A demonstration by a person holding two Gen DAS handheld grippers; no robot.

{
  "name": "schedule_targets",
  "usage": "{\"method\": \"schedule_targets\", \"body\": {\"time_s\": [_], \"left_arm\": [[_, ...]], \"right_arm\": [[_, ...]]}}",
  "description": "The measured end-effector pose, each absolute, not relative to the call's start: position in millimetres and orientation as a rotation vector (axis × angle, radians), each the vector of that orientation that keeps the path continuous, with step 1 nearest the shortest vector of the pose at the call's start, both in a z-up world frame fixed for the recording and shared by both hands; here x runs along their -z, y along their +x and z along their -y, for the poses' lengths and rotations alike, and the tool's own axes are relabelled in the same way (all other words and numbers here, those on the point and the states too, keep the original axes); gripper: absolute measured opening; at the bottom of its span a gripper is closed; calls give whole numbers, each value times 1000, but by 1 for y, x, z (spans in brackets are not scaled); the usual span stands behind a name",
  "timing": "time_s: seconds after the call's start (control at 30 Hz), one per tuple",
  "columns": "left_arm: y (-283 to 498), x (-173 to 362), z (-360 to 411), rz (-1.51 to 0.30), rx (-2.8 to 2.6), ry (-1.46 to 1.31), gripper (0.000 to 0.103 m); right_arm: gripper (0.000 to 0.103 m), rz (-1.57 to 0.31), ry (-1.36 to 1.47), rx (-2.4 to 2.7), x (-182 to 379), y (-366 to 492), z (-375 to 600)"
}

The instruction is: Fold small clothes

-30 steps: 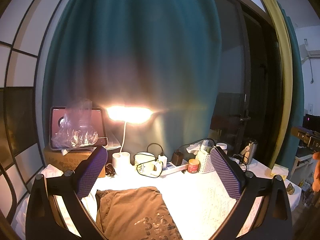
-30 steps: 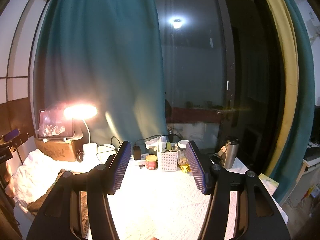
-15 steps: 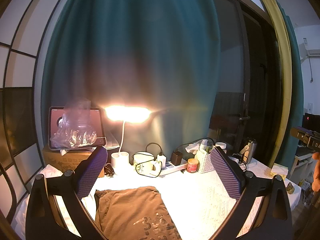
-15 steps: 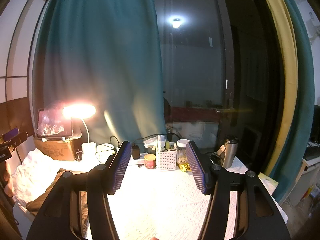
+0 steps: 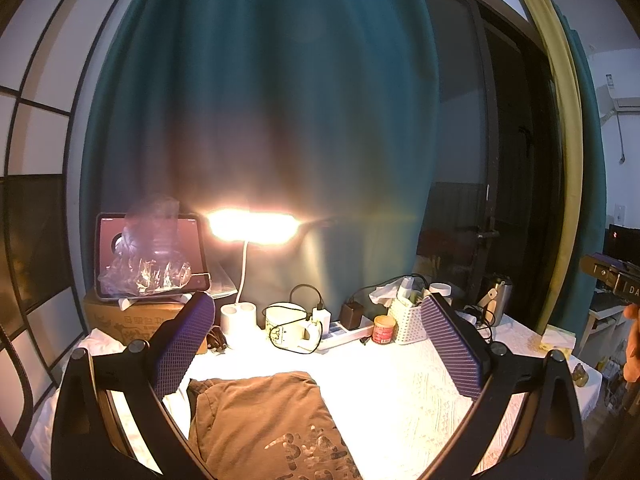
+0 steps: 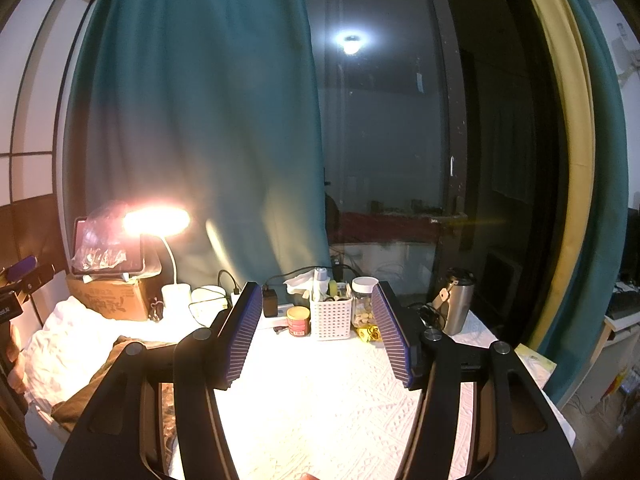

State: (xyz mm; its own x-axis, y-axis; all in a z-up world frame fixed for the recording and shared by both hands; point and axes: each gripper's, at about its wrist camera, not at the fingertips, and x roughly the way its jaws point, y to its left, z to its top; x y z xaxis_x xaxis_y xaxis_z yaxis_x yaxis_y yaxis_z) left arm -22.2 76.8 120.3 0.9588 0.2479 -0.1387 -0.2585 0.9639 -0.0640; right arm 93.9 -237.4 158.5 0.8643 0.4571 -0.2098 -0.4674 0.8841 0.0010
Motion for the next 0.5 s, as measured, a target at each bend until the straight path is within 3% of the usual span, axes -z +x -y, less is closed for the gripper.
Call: {"method": "schedule_targets", "body": {"time_s": [0.5], "left_arm": [[-21, -119, -77, -135, -239, -77, 102]], "right_arm": [[60, -210, -51, -485, -159, 95, 237]]}}
